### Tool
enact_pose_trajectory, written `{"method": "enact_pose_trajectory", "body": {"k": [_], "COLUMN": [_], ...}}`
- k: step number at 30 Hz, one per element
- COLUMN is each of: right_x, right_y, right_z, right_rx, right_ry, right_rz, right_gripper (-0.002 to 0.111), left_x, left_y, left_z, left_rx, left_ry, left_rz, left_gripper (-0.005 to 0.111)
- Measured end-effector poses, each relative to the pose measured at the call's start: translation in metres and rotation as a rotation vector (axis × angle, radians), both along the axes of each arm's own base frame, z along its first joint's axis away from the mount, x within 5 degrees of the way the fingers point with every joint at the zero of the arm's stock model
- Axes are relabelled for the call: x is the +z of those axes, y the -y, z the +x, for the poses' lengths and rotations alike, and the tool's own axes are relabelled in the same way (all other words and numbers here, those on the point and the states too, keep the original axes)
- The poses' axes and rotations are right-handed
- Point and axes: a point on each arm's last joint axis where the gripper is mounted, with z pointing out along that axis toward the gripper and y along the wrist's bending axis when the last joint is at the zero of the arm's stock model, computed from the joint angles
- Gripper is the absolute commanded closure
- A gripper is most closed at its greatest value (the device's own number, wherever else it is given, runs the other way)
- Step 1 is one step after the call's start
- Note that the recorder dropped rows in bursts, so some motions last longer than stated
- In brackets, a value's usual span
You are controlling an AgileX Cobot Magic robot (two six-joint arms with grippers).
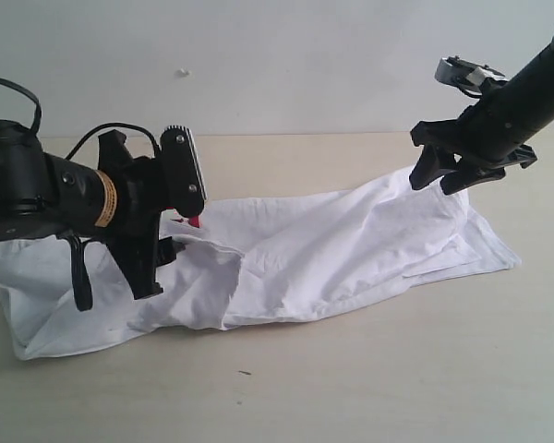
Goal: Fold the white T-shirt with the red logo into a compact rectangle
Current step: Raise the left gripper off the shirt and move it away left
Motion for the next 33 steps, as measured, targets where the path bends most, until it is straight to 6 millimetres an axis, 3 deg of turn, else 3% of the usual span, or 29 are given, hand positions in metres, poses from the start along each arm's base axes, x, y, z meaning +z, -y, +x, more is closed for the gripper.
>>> {"method": "enact_pose_trajectory", "body": {"k": [5,13,23,29,33], "right_x": [0.0,0.0,0.0,0.002,0.016], "right_y": [0.0,0.0,0.0,0.0,0.001], "right_z": [0.0,0.0,0.0,0.001,0.005], "right_rx": [0.0,0.0,-0.001,0.012,0.043], "right_ry": [0.0,0.0,0.001,0.01,0.03], "right_rz": [0.0,0.0,-0.001,-0.003,-0.014], "right_gripper": [0.058,0.058,0.058,0.058,0.058], "left_x": [0.007,0.015,0.027,0.031,0.051], "left_y": [-0.003,-0.034,-0.019,-0.019,-0.027], "left_z": [0.01,0.034,0.044,0.047,0.042], "left_rx": [0.009,0.114,0.021,0.044,0.144], "left_ry": [0.032,0.065,0.14,0.145,0.148], "left_rz": [-0.02,-0.081,-0.22,-0.23,-0.263], "left_gripper": [0.036,0.038,0.038,0.063,0.083]}}
